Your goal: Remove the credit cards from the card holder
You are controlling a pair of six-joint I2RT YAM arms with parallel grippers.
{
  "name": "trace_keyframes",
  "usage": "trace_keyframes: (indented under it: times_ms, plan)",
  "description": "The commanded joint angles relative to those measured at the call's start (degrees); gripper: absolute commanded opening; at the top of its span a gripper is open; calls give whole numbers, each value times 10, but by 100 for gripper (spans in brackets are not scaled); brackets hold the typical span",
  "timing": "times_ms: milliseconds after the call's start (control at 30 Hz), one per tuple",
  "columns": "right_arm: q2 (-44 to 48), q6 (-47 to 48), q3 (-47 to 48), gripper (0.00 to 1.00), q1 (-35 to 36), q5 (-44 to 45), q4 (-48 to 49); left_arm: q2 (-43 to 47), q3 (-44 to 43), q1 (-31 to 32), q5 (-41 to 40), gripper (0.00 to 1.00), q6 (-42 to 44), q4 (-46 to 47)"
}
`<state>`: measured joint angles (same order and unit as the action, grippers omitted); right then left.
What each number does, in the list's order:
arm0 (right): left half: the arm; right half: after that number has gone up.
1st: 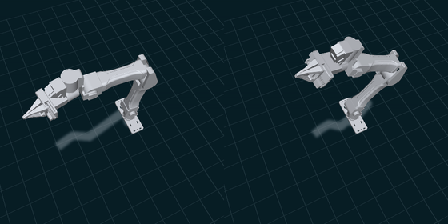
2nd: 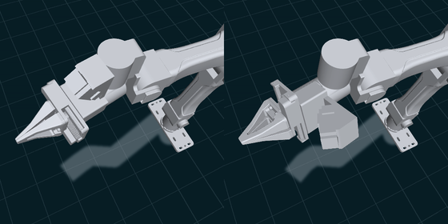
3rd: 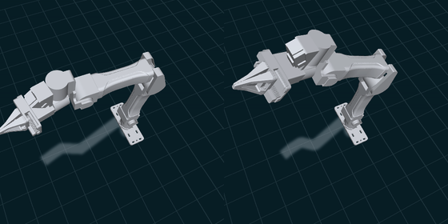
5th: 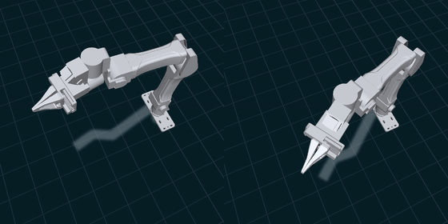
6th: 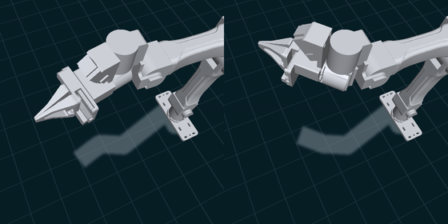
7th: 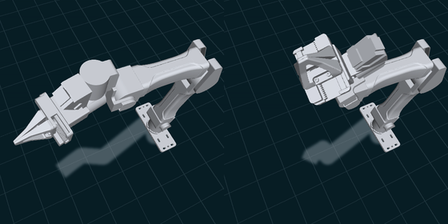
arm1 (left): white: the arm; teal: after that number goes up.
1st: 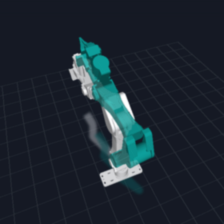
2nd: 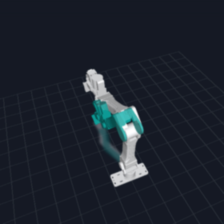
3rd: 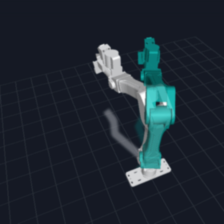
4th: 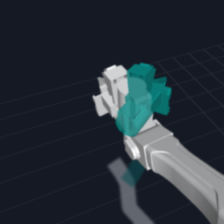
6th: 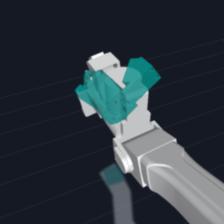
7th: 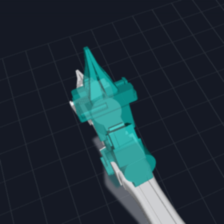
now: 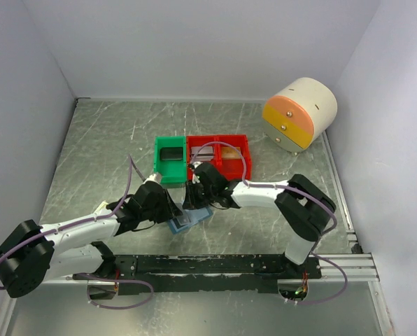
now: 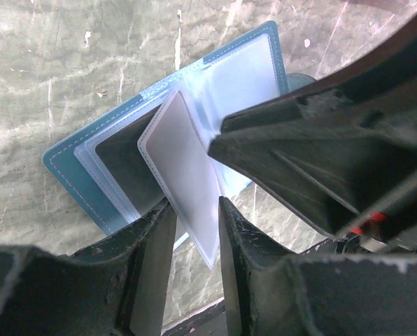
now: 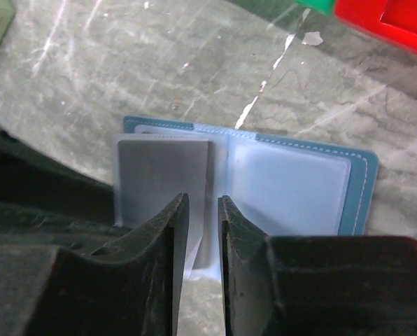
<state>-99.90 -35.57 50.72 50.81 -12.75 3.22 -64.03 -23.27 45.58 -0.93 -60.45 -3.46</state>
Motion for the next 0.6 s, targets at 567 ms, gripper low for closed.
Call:
trace_keyframes:
  times_ms: [567]
  plan:
    - [185, -25, -94, 29, -50, 161, -54, -63, -56, 14, 23, 52, 6, 53]
